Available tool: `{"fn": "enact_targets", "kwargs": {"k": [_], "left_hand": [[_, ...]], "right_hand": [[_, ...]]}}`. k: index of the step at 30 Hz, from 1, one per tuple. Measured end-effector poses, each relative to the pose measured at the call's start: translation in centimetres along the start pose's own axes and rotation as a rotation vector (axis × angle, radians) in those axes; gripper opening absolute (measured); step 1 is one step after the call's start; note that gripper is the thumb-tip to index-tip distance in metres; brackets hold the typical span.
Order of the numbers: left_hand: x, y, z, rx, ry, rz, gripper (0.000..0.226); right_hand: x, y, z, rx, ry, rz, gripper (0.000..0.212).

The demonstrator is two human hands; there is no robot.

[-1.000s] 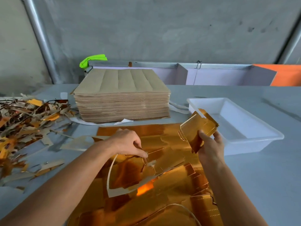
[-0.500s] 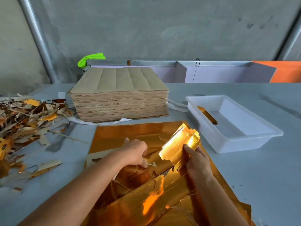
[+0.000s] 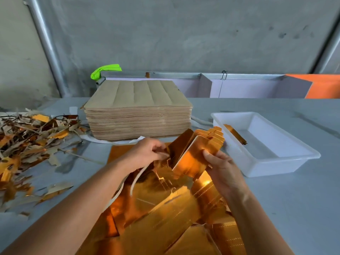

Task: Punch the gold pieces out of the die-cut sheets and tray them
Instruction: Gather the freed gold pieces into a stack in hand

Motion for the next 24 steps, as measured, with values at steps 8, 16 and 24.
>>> {"fn": "enact_targets", "kwargs": {"k": [8, 16, 24], "left_hand": [[-0.7, -0.8, 0.3, 0.074, 0.051, 0.074, 0.017], [0.0, -1.3, 1.2, 0.14, 0.274, 0.058, 0.013], [1.0, -1.9, 7.3, 0.331, 0.593, -0.002, 0.052]], "right_hand": [[0.2, 1.2, 1.7, -0.233, -0.064, 0.059, 0.011], [1.3, 2.0, 0.8, -0.458, -0.202, -0.117, 0.023], [1.4, 1.6, -2.0, -0.554, -0.177, -0.103, 0.066]]}}
Point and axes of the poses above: each hand's wrist, its own y-axis towards the middle knuckle, its own z-axis out of the palm, x = y × z, the point moved 1 cm from there along y, towards the middle knuckle, and after that the axes turned 2 degrees about x, right-handed, at the moved point
